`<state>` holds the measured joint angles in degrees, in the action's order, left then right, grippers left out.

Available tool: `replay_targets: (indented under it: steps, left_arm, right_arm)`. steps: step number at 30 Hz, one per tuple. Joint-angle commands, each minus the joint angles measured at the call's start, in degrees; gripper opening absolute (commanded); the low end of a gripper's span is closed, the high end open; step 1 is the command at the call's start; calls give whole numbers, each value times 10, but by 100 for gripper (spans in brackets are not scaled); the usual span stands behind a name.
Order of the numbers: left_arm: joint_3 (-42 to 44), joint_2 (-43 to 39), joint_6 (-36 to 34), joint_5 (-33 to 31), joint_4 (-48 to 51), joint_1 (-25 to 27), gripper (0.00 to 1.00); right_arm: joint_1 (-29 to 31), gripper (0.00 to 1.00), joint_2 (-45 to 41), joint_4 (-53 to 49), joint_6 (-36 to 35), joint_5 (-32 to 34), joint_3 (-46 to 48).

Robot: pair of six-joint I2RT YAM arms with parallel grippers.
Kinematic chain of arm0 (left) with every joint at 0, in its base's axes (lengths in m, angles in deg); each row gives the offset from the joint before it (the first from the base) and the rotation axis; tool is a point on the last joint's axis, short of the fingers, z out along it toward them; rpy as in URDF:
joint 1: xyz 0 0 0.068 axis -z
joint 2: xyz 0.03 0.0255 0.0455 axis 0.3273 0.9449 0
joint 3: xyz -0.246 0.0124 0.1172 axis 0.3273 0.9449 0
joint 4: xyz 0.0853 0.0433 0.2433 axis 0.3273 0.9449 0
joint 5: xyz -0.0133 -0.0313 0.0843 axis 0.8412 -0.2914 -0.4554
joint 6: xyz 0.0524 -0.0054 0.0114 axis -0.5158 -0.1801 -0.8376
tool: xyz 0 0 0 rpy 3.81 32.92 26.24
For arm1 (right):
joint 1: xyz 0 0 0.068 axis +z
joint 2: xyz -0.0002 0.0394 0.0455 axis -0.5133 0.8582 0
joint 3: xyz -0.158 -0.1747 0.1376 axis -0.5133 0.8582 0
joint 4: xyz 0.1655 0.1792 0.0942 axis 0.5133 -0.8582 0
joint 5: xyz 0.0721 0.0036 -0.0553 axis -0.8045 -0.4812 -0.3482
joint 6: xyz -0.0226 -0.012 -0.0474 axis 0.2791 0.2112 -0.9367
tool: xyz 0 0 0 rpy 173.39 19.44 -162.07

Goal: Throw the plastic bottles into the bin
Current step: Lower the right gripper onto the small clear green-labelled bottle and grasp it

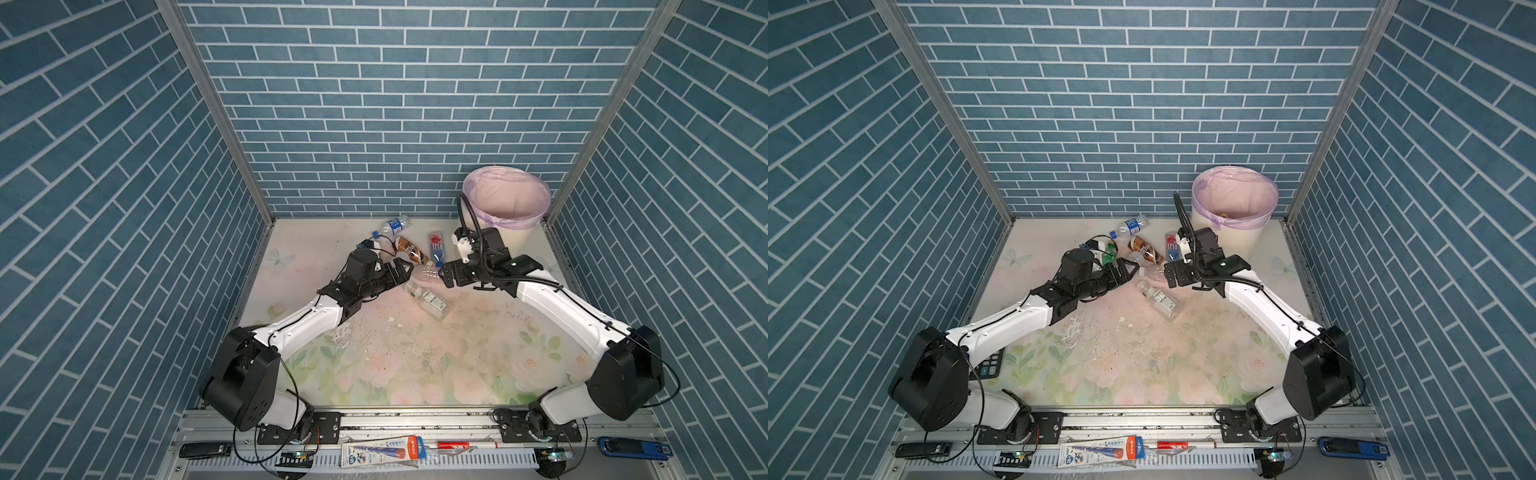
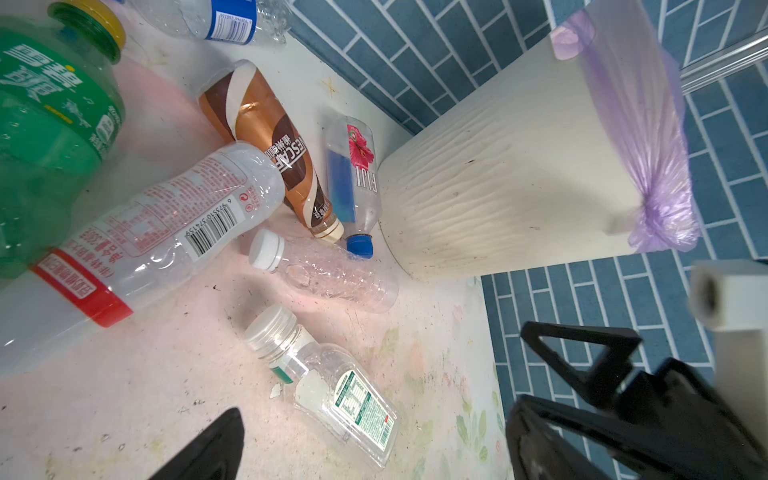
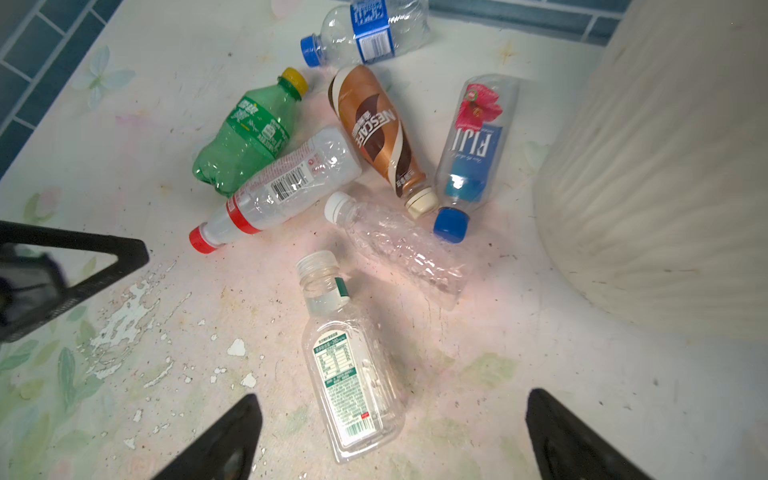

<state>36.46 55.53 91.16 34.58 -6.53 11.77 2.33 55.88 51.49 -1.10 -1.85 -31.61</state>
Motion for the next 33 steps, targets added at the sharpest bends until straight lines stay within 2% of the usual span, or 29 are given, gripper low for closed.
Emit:
replay_targets:
  steps: [1, 14, 25, 33]
  left_arm:
    - [18, -22, 8, -7, -18, -10, 99]
    - [48, -44, 16, 0, -29, -32, 99]
    - [70, -54, 27, -4, -35, -41, 99]
    - [68, -53, 29, -4, -30, -41, 99]
  right_arm:
    - [17, 99, 30, 53, 2, -25, 19]
    - [68, 98, 132, 71, 9, -29, 26]
    - [83, 81, 188, 70, 31, 1, 31]
    - [87, 61, 210, 65, 28, 9, 29]
